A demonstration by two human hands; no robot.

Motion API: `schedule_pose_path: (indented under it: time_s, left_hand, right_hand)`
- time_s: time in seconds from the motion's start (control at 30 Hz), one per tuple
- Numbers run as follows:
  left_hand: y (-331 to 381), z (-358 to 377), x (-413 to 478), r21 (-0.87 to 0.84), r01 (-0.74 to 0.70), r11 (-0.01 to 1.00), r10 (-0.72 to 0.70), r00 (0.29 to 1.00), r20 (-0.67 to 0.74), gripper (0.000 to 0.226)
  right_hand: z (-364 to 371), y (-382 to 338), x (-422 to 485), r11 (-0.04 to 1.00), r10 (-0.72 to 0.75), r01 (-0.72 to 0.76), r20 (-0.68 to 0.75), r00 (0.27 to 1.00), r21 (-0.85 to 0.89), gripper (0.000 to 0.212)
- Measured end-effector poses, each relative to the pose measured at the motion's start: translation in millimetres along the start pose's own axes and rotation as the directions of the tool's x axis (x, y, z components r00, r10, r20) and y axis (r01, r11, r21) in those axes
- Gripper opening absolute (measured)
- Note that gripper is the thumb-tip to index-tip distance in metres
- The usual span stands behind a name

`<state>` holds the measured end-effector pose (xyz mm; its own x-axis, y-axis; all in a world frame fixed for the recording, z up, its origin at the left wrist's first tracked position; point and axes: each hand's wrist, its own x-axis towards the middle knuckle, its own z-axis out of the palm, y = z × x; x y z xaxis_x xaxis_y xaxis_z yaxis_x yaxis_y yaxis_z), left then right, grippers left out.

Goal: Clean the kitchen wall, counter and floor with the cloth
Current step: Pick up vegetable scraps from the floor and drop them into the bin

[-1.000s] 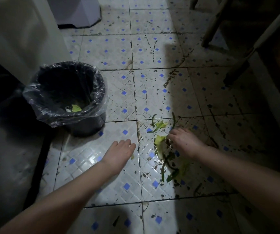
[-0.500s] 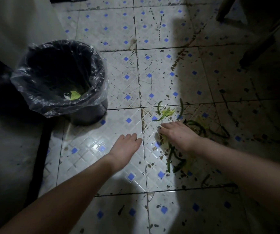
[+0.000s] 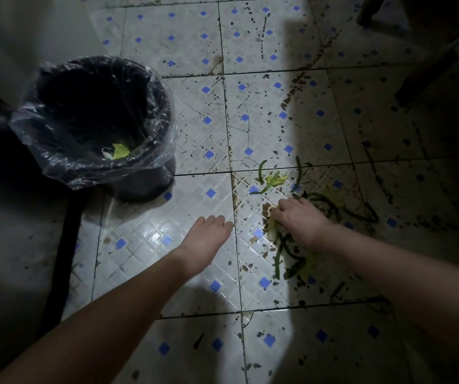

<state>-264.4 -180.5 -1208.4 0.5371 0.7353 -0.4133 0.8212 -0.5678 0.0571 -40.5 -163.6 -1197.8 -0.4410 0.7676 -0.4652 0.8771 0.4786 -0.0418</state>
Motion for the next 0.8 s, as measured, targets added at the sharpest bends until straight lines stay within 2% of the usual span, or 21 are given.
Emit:
schedule_pose_path:
  time_s: [0.2, 0.4, 0.47, 0.6, 0.63, 0.73, 0.8]
  left_hand:
    - [5.0, -4.5, -0.2, -0.120, 0.026, 0.992, -0.037, 0.995, -0.094, 0.027]
    - [23.5, -9.8, 9.7, -0.181, -0.003, 0.983, -0.022, 0.990, -0.140, 0.029]
    - [28.5, -10.4, 12.3, -0.184, -0.023, 0.983, -0.002, 0.991, -0.136, 0.028]
    - [37.9, -11.6, 16.9, -0.191, -0.062, 0.980, 0.043, 0.994, -0.099, 0.019]
    - [40.0, -11.4, 17.9, -0.183, -0.067, 0.981, 0.052, 0.995, -0.087, 0.019]
    - [45.2, -9.4, 21.2, -0.163, -0.068, 0.984, 0.057, 0.996, -0.069, 0.019]
    - [47.3, -8.0, 23.8, -0.170, -0.072, 0.983, 0.062, 0.996, -0.063, 0.017]
  right_hand:
    - [1.7, 3.4, -3.8, 0.998, 0.057, -0.055, 0.068, 0.996, -0.028, 0.052]
    - [-6.0, 18.2, -6.4, 0.987, 0.142, -0.141, -0.007, 0.990, 0.078, 0.047]
    - [-4.6, 25.5, -10.0, 0.982, 0.155, -0.149, -0.043, 0.987, 0.117, 0.039]
    - [-0.8, 41.4, -24.0, 0.976, 0.157, -0.143, -0.077, 0.985, 0.161, 0.006]
    - [-0.8, 45.3, -26.6, 0.984, 0.150, -0.139, -0.095, 0.984, 0.110, 0.007]
    - [-2.1, 54.4, -35.3, 0.971, 0.216, -0.195, -0.150, 0.965, 0.140, 0.020]
    - [-2.9, 60.2, -37.8, 0.958, 0.267, -0.243, -0.162, 0.950, 0.154, 0.039]
